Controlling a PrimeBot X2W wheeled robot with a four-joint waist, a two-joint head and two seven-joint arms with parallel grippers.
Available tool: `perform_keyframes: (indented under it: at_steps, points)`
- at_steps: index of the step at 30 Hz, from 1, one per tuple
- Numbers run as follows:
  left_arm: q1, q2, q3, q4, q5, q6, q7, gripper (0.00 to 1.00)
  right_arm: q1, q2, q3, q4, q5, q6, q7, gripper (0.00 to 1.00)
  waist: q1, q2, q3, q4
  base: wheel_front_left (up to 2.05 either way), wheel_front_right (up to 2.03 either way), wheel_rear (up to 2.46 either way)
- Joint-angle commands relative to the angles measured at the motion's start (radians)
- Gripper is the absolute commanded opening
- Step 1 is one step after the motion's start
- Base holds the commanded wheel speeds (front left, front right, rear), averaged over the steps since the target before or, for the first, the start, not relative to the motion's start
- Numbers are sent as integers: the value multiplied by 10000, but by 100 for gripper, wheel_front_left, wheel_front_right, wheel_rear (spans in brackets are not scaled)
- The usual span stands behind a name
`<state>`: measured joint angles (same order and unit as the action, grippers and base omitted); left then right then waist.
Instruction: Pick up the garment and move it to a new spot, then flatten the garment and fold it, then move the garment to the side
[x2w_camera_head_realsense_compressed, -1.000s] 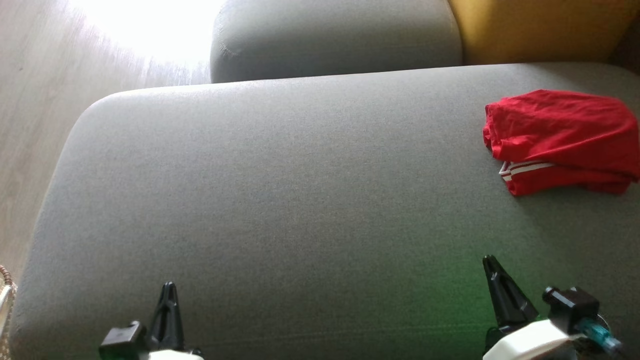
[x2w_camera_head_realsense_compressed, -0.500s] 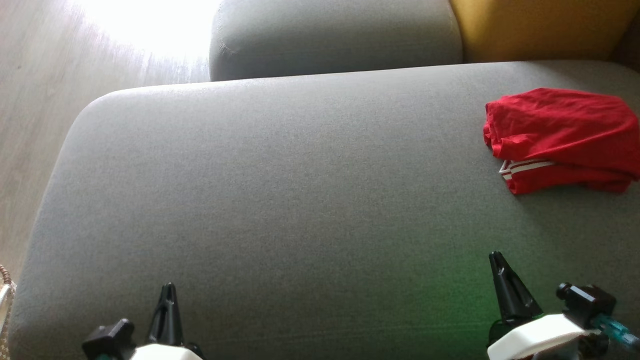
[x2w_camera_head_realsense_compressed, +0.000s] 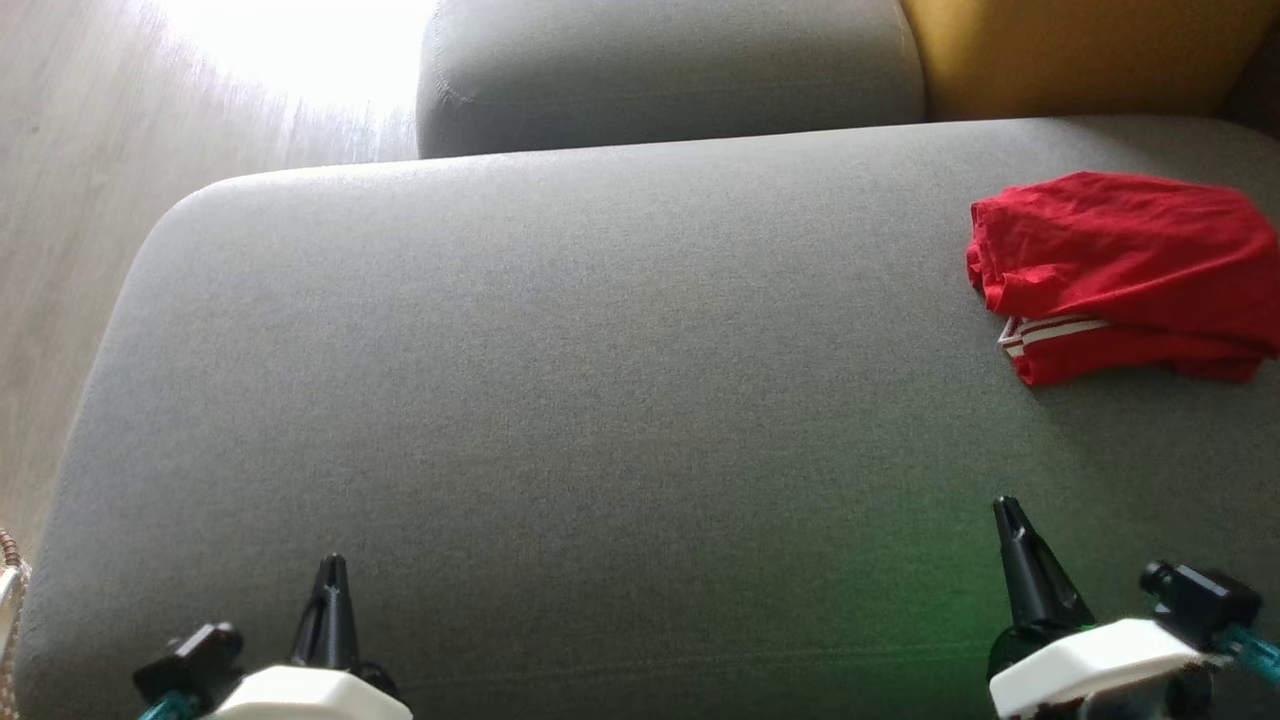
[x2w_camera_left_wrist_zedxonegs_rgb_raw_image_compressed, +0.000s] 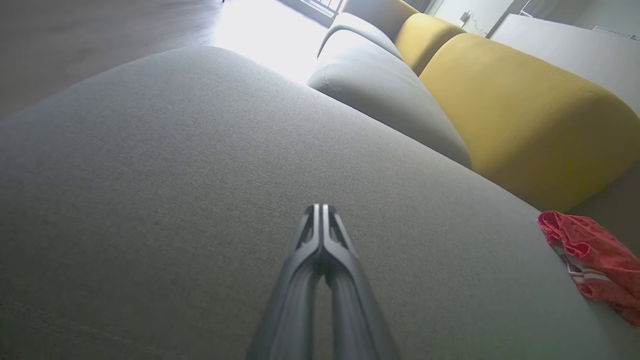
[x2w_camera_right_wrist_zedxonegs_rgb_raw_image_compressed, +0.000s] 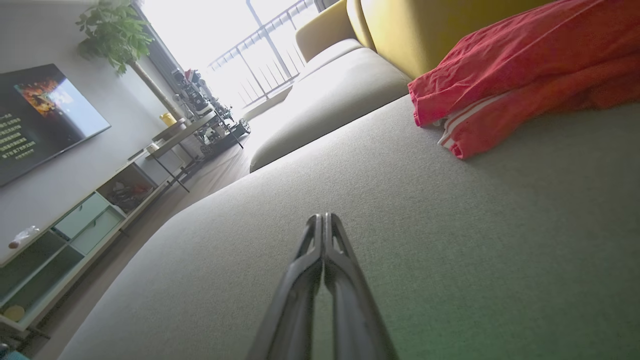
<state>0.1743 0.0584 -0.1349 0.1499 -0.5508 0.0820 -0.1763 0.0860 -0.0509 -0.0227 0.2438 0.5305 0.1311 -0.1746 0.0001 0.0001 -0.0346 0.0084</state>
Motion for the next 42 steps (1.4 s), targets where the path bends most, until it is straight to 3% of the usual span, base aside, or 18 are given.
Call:
perform_keyframes:
  at_steps: [1, 42]
  points:
    - [-559, 143, 243, -266, -330, -82, 42, 0, -618, -114, 3, -278, 349, -1, 95, 0, -1, -1, 7, -1, 0, 0, 0]
    - [-1526, 227, 973, 238, -5036, -979, 1088, 0, -1185, -157, -264, -160, 5034, -2, 1208, 0, -1, -1, 170, -37, 0, 0, 0]
